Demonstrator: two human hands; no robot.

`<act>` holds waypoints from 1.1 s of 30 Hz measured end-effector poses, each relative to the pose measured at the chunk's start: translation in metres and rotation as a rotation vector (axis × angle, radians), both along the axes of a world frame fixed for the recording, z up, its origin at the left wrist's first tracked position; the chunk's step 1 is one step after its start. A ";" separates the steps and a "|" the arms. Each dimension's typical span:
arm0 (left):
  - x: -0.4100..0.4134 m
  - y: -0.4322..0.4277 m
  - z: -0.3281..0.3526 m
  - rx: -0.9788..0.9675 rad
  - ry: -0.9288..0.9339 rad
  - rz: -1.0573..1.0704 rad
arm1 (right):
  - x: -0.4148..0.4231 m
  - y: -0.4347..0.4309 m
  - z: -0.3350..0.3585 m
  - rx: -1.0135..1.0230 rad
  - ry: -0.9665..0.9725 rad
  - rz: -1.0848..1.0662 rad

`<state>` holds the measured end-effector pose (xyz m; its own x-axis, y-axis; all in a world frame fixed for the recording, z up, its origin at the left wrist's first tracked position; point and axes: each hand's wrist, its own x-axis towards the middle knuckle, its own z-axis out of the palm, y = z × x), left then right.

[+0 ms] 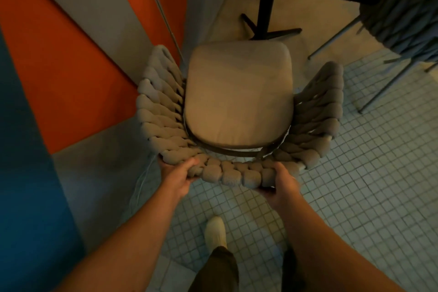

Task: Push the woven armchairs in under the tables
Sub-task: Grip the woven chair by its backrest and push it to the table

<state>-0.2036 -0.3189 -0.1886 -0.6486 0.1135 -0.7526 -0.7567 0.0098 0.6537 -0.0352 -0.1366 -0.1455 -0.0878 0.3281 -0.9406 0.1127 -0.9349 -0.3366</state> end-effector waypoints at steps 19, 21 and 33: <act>-0.065 -0.026 -0.004 -0.013 -0.035 -0.164 | -0.024 -0.044 0.026 0.040 -0.002 0.094; -0.064 -0.025 0.002 -0.012 -0.029 -0.182 | -0.017 -0.043 0.031 0.138 -0.123 0.292; -0.076 -0.025 0.023 -0.031 -0.009 -0.045 | -0.026 -0.034 0.027 1.218 -0.082 1.599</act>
